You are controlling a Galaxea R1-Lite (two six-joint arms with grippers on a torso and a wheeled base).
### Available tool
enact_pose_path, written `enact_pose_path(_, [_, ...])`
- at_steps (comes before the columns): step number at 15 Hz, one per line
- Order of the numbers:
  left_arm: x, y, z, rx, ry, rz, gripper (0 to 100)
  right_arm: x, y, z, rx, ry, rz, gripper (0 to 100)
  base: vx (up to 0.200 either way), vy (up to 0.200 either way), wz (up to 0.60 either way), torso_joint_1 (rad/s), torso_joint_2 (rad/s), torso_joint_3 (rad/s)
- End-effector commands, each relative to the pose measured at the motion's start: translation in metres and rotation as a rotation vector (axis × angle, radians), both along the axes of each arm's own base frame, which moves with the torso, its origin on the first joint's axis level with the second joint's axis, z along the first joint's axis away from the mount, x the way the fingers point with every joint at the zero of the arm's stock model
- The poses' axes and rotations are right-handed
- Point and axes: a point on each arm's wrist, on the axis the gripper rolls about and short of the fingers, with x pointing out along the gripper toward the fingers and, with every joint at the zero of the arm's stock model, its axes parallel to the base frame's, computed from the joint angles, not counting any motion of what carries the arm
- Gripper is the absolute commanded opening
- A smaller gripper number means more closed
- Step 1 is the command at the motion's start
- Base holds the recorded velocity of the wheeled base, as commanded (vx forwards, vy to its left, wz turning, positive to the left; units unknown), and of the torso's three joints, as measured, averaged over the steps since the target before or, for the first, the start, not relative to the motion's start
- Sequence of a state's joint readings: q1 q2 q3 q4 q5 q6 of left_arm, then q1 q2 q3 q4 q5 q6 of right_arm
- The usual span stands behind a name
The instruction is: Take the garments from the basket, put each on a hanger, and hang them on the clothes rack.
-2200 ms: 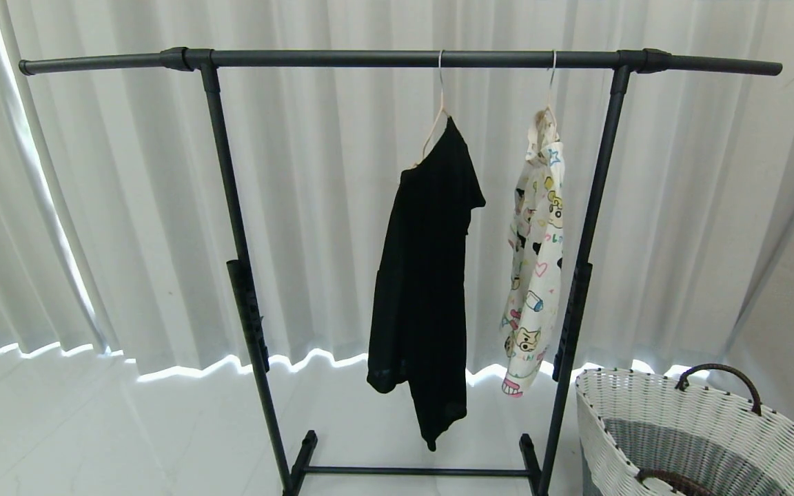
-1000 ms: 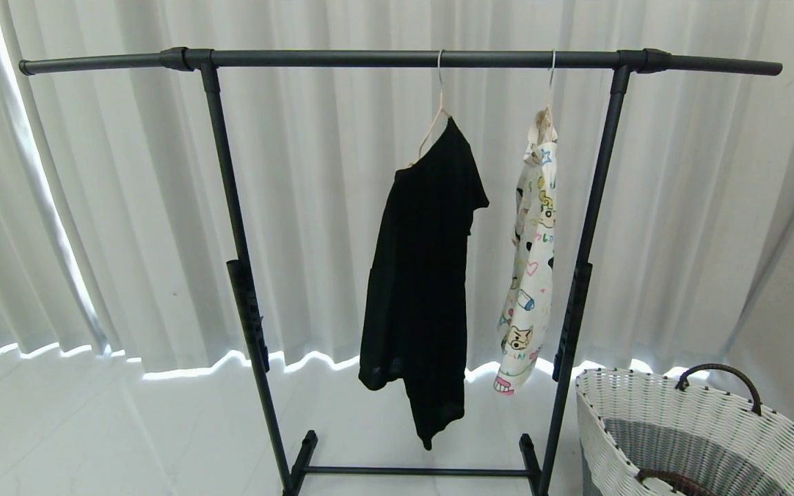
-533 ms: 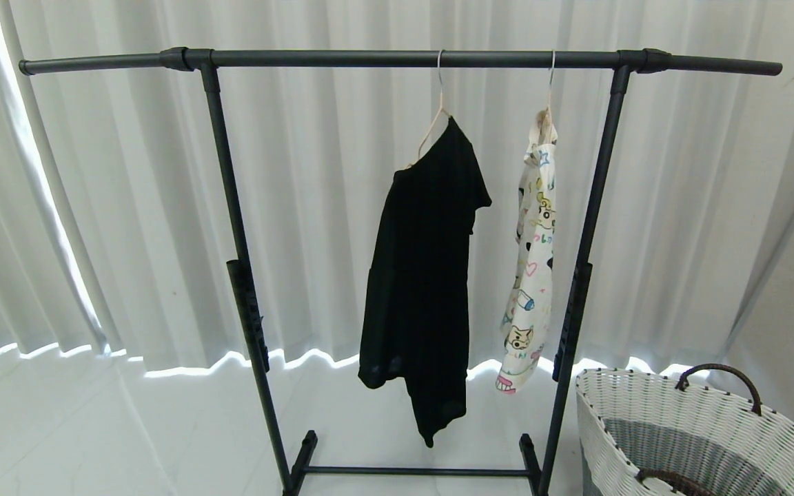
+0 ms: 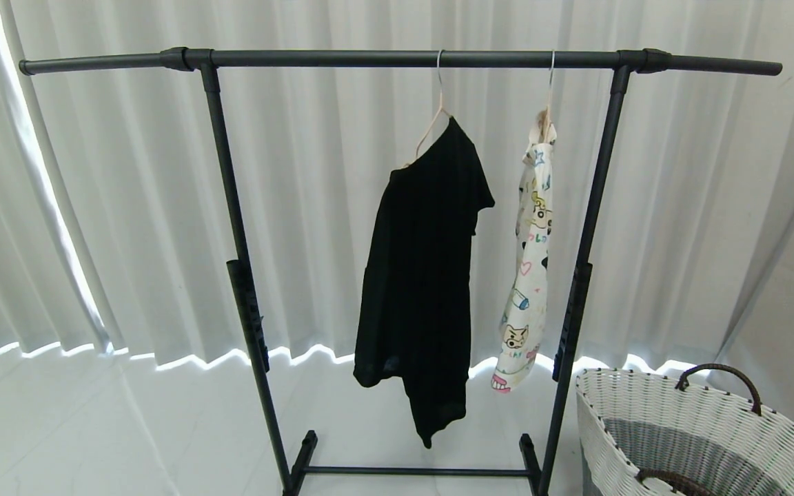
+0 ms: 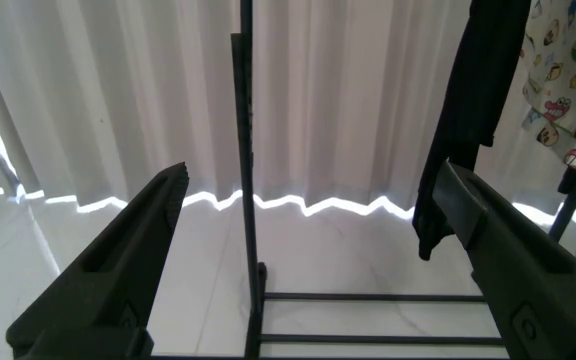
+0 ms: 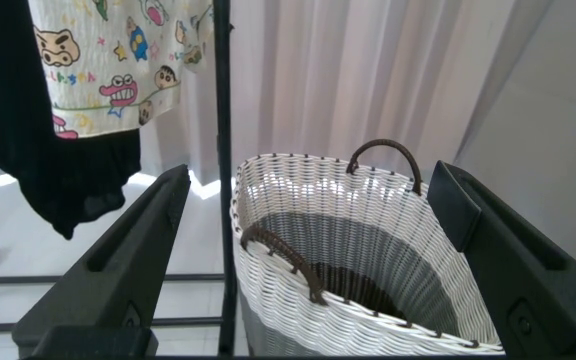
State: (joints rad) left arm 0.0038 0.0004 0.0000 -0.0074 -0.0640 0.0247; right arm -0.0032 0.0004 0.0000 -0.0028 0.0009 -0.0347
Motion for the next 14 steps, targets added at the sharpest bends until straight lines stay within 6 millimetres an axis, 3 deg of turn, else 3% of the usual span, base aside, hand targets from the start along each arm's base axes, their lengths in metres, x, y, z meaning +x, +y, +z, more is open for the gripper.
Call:
enact_pose_path(1, [0.0,0.0,0.0,0.0,-0.001,0.0,100,0.0,0.0,0.0,-0.001,-0.001,0.001,100,0.0,0.0,0.0,0.0,0.0,0.0])
enact_pose_path(14, [0.0,0.0,0.0,0.0,-0.001,0.0,100,0.0,0.0,0.0,-0.001,-0.001,0.001,100,0.0,0.0,0.0,0.0,0.0,0.0])
